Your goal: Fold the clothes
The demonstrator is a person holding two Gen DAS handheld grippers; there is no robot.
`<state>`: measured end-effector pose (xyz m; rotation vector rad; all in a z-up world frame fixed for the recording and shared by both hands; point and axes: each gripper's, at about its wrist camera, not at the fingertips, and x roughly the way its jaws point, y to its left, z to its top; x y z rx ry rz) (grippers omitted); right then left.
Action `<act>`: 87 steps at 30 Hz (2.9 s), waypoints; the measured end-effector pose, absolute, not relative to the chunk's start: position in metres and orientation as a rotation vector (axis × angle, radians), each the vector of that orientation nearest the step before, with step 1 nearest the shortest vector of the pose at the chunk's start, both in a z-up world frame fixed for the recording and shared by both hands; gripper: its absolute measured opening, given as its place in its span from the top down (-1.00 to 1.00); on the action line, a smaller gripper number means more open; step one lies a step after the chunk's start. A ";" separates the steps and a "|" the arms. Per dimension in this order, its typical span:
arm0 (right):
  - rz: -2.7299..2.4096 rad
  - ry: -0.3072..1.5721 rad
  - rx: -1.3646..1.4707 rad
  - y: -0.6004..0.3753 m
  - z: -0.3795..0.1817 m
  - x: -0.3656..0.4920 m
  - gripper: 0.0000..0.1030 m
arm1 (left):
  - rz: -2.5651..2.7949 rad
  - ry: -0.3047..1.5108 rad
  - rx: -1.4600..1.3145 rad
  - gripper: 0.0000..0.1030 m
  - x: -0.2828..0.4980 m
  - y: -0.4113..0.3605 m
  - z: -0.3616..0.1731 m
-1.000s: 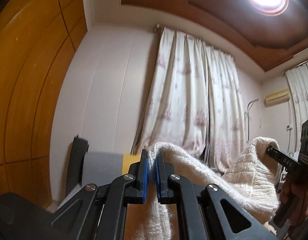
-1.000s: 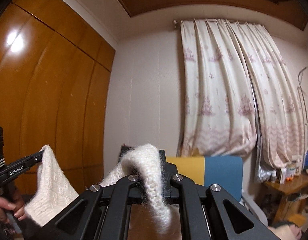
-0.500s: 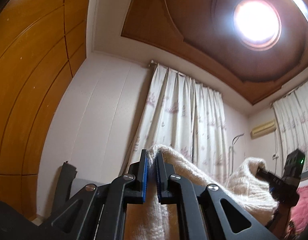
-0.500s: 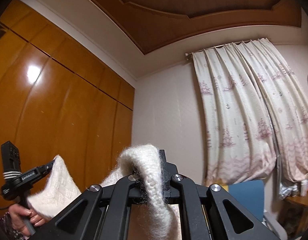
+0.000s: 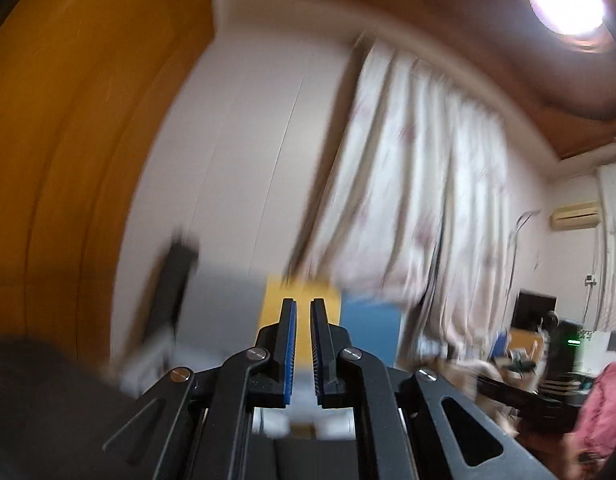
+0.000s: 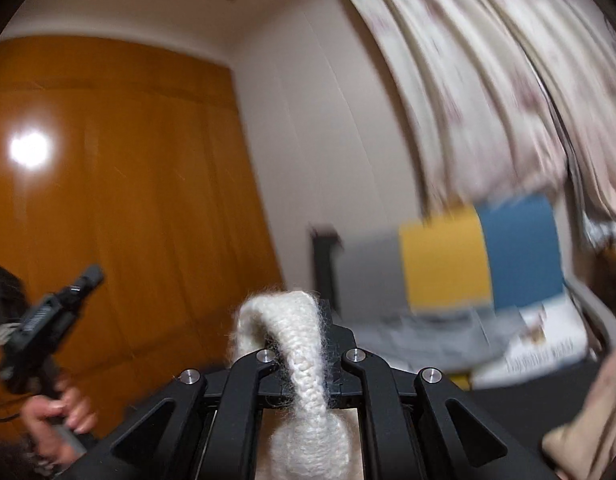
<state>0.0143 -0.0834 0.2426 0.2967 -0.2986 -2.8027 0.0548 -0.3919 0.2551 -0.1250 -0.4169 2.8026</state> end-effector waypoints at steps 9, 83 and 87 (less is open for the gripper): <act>-2.862 -0.198 1.320 -0.025 0.023 -0.212 0.78 | 2.603 -0.501 -0.860 0.89 0.002 -0.348 0.039; -2.662 -0.166 1.451 -0.071 -0.046 -0.106 0.21 | 2.867 0.505 -1.625 0.85 -0.184 -0.417 -0.042; -2.668 -0.200 1.347 -0.063 -0.026 -0.097 0.19 | 2.949 0.337 -1.496 0.84 -0.148 -0.421 -0.015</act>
